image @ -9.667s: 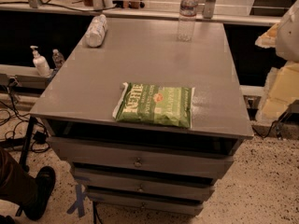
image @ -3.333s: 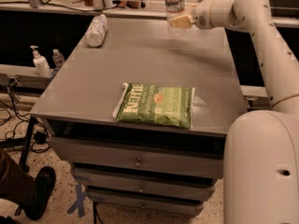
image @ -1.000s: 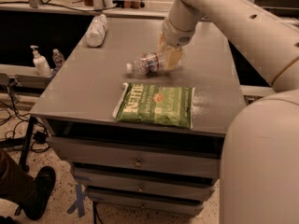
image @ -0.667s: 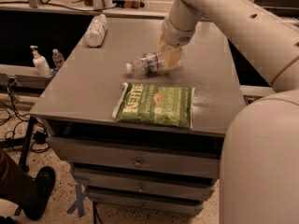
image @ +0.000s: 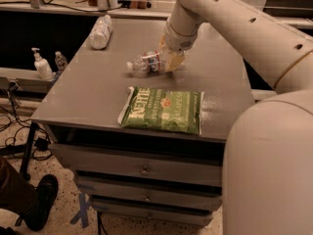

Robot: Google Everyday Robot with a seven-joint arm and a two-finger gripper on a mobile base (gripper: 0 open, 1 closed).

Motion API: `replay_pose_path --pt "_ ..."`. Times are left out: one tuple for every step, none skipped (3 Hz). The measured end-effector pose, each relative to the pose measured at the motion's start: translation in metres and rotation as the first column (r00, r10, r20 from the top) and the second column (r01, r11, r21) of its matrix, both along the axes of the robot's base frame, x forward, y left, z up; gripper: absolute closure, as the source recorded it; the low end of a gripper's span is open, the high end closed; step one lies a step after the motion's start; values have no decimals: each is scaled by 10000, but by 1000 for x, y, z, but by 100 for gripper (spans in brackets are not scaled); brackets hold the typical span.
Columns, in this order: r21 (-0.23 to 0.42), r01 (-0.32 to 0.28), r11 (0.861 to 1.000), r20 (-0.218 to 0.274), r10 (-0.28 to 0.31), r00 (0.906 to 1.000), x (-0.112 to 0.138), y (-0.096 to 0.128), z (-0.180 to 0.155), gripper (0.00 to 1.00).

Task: Knock water bottle over

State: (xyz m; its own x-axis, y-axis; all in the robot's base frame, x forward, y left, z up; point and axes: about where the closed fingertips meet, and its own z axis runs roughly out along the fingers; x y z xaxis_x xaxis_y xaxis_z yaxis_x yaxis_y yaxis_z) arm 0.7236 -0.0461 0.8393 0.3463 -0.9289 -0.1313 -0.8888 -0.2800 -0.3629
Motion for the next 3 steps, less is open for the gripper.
replay_pose_path --pt "-30 1 10000 4 -1 10000 1 2 5 0" --pt "-53 -11 10000 -2 11 10000 2 2 4 0" --pt "2 93 10000 -51 -93 9999 9 -3 5 0"
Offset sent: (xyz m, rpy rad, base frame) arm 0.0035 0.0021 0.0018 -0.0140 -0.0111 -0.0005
